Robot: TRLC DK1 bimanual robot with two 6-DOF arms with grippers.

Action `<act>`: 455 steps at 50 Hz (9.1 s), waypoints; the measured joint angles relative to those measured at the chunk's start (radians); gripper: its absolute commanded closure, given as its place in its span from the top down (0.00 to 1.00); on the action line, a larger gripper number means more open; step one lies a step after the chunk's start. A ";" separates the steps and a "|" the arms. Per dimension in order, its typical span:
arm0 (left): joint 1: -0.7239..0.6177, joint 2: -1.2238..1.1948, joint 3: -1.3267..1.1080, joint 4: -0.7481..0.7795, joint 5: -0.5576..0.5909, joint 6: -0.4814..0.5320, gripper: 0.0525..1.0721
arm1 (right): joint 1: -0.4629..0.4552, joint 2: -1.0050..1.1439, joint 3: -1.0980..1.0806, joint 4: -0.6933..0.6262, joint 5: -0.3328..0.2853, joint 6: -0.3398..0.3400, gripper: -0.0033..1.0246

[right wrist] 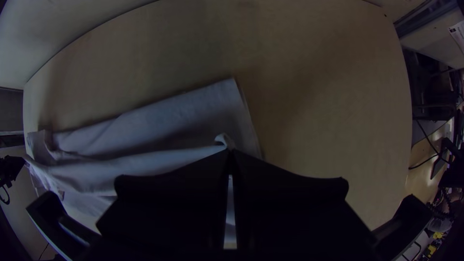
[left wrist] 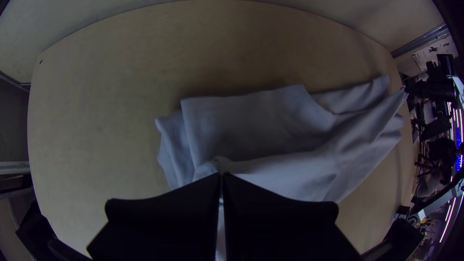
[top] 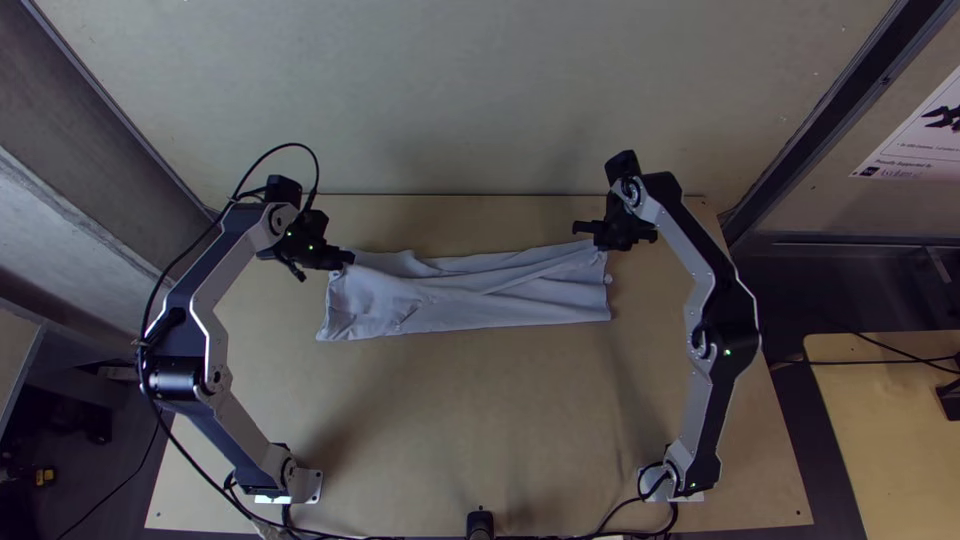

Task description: Fold the t-shirt

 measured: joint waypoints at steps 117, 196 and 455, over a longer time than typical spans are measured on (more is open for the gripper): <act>0.420 0.310 -0.031 -0.227 0.761 0.068 0.96 | 0.027 -0.278 -0.180 0.010 0.080 0.005 0.96; 0.073 0.121 -0.141 0.061 0.274 -0.247 0.02 | 0.046 -0.375 -0.301 0.076 0.105 0.006 0.96; 0.088 -0.601 0.071 0.206 -0.135 -0.225 0.96 | -0.240 -0.909 -0.219 0.471 0.014 -0.121 0.96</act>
